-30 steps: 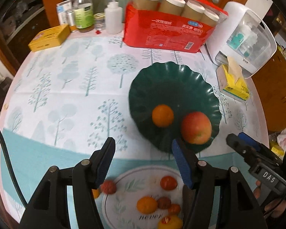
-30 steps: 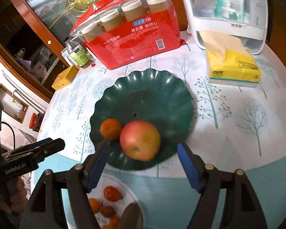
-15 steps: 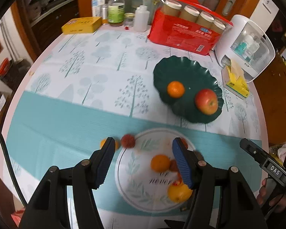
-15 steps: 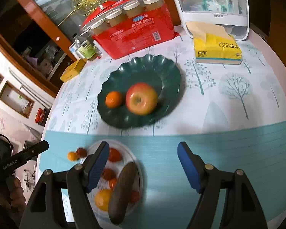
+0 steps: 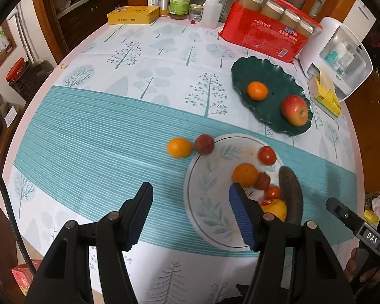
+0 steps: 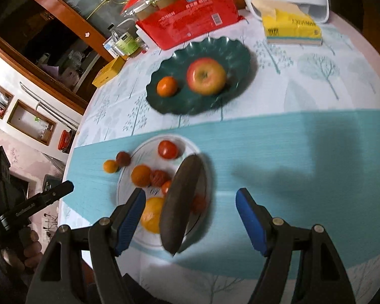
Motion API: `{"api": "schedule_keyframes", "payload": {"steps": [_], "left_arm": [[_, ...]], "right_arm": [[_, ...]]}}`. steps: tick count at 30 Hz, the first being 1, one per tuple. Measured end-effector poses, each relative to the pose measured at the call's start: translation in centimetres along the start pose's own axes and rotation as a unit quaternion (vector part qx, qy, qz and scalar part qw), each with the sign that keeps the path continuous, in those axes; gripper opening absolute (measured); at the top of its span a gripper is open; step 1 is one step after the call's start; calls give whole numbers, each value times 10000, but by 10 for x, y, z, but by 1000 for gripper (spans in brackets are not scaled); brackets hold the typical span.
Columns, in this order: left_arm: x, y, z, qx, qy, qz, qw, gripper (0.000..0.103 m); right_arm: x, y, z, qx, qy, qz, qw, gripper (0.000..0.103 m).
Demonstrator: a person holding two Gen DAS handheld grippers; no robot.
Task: Organize fruits
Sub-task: 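Move both tools back over the white fruit plate, then grasp the small orange with the left tool while the right tool grasps the dark cucumber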
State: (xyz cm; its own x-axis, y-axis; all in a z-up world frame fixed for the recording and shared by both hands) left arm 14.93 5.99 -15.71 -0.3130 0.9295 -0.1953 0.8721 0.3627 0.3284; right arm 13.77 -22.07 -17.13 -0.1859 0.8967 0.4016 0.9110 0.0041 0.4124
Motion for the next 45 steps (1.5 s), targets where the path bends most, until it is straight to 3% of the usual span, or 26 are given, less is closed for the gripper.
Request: {"api": "schedule_keyframes", "payload": {"steps": [7, 14, 25, 34, 42, 45], "left_arm": [[15, 3, 7, 97, -131, 283, 9995, 61], [21, 17, 26, 343, -188, 788, 9961, 62], [11, 36, 70, 625, -452, 1673, 9829, 62], [1, 46, 109, 825, -692, 1824, 9773, 62], [-3, 50, 128, 693, -837, 1909, 9756, 61], [-4, 52, 134, 722, -868, 1874, 9758, 57]], "right_arm": [[11, -23, 10, 120, -20, 468, 9988, 74], [21, -34, 12, -61, -259, 900, 9956, 74], [28, -35, 26, -413, -601, 1462, 9866, 74], [26, -30, 44, -307, -951, 1665, 9810, 74], [18, -25, 61, -74, -990, 1709, 9803, 57], [16, -23, 66, -4, -1064, 1689, 9799, 57]]}}
Point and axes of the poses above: each gripper's, at about its wrist camera, not at the fingertips, and z roughly the way its jaws point, x to its left, y to its top, the point moved 5 cm from there along z, roughly the way its jaws point, and after that the axes turned 10 degrees about -z, right-handed, at the moved point
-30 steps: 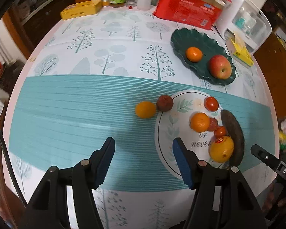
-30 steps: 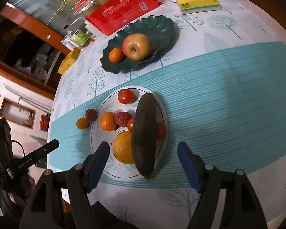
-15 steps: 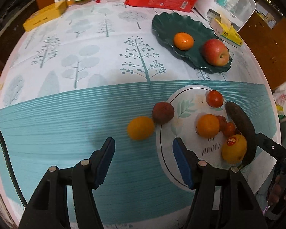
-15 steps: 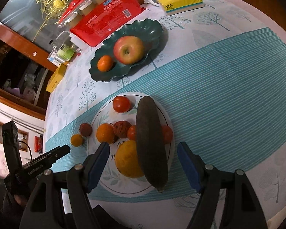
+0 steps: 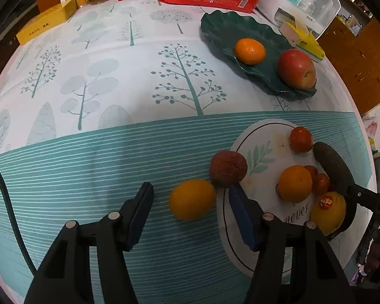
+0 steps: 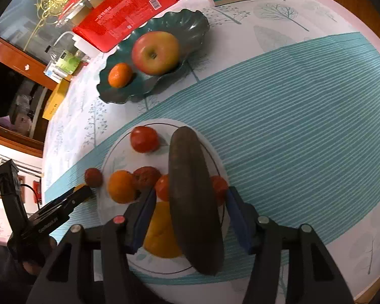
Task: Organize fruits
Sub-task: 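Grasp the small orange with the left tool while the right tool grasps the dark cucumber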
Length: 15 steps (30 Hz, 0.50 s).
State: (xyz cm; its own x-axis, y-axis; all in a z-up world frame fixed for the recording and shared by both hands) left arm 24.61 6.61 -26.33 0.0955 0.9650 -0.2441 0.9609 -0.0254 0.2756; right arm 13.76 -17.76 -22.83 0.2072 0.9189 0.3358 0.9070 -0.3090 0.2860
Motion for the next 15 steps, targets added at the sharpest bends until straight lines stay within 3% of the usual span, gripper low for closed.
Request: {"api": "schedule_keyframes", "payload": {"steps": [4, 10, 15], "left_arm": [[-2, 1, 2, -100, -18, 87, 9999, 55], [-2, 3, 4, -215, -10, 132, 9997, 36], [2, 3, 4, -233, -102, 39, 9997, 34]], "right_arm": [[-3, 2, 3, 21, -91, 25, 10000, 53], [-5, 3, 8, -20, -179, 47, 9998, 51], [-4, 3, 7, -63, -246, -15, 9997, 49]]}}
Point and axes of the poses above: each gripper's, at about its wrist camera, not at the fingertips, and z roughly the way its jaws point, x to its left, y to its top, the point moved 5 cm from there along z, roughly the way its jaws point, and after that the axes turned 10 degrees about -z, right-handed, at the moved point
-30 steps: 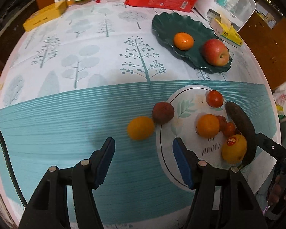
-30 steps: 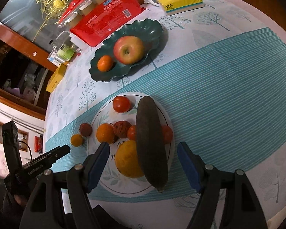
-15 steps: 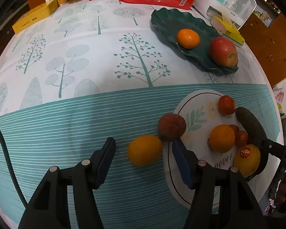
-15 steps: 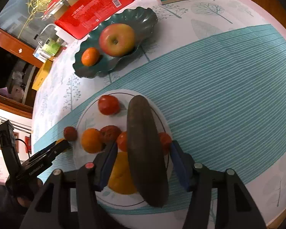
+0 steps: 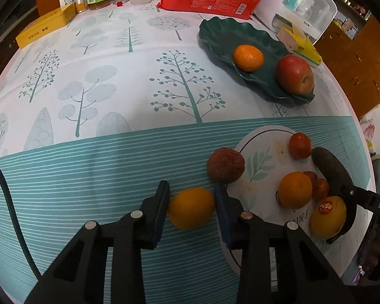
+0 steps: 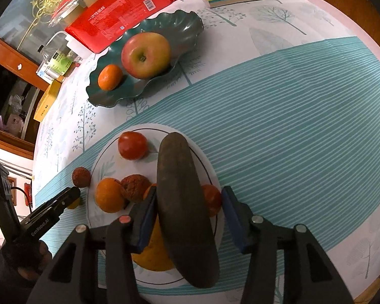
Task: Organize fruits
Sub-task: 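Grasp the small orange with the left tool while the right tool grasps the dark cucumber, then lift and carry the small orange and cucumber with both tools to the green plate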
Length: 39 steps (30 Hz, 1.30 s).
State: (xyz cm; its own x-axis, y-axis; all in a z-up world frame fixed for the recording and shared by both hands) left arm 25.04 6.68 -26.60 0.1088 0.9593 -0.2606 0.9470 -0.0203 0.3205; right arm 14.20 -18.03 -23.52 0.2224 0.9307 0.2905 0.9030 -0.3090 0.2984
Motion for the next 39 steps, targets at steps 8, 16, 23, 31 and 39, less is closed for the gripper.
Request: {"api": "schedule_keyframes", "payload": {"steps": [8, 16, 23, 31, 39], "left_arm": [[2, -2, -10, -138, 93, -75, 9998, 34], [0, -5, -37, -451, 248, -128, 9986, 34], [-9, -15, -54, -641, 339, -189, 9972, 34], [-20, -28, -75, -878, 466, -192, 9949, 34], [-38, -29, -94, -1118, 532, -269, 9919, 34]], "right_arm": [[1, 0, -4, -55, 61, -49, 10000, 47], [6, 0, -16, -277, 428, -172, 9986, 33], [8, -5, -19, -200, 486, -475, 9975, 33], [5, -9, -24, -174, 567, -657, 9961, 33], [-8, 0, -42, -328, 687, -782, 9940, 33]]}}
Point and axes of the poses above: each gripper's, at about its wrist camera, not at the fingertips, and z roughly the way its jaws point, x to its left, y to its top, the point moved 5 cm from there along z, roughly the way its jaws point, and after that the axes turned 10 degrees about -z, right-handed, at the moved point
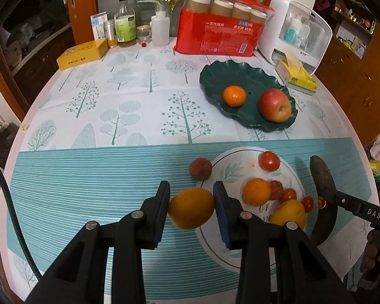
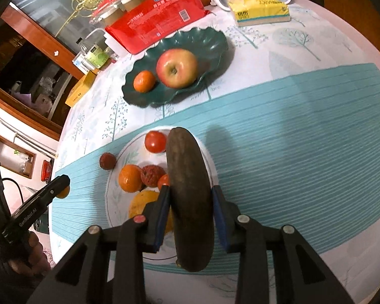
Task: Organize fruits
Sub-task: 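Lift and carry the small orange and cucumber with both tools to the green plate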
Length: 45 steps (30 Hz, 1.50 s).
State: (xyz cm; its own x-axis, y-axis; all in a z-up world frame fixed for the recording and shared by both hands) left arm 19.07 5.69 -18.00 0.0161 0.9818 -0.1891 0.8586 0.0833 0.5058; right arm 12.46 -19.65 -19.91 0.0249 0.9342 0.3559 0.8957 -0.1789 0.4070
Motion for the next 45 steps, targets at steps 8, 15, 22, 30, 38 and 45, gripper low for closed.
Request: {"api": "schedule_keyframes", "payload": {"steps": [8, 15, 22, 30, 38, 45], "left_arm": [[-28, 18, -16, -264, -24, -72, 9996, 34], [-55, 46, -24, -561, -102, -192, 9982, 34], [-82, 83, -22, -856, -137, -281, 9958, 34], [-105, 118, -4, -973, -80, -351, 9946, 34], [-118, 134, 24, -899, -91, -472, 9948, 34], [-121, 131, 62, -546, -53, -542, 9970, 34]], "right_arm": [[-19, 36, -24, -256, 20, -337, 9991, 33], [-33, 83, -41, -565, -69, -820, 9950, 33], [-39, 137, -52, -920, -196, -1363, 9862, 33], [-41, 186, -42, -1116, -115, -1697, 9791, 33], [-28, 222, -13, -1183, -18, -2284, 9663, 33], [-20, 227, 25, -1145, 164, -2572, 9594, 33]]}}
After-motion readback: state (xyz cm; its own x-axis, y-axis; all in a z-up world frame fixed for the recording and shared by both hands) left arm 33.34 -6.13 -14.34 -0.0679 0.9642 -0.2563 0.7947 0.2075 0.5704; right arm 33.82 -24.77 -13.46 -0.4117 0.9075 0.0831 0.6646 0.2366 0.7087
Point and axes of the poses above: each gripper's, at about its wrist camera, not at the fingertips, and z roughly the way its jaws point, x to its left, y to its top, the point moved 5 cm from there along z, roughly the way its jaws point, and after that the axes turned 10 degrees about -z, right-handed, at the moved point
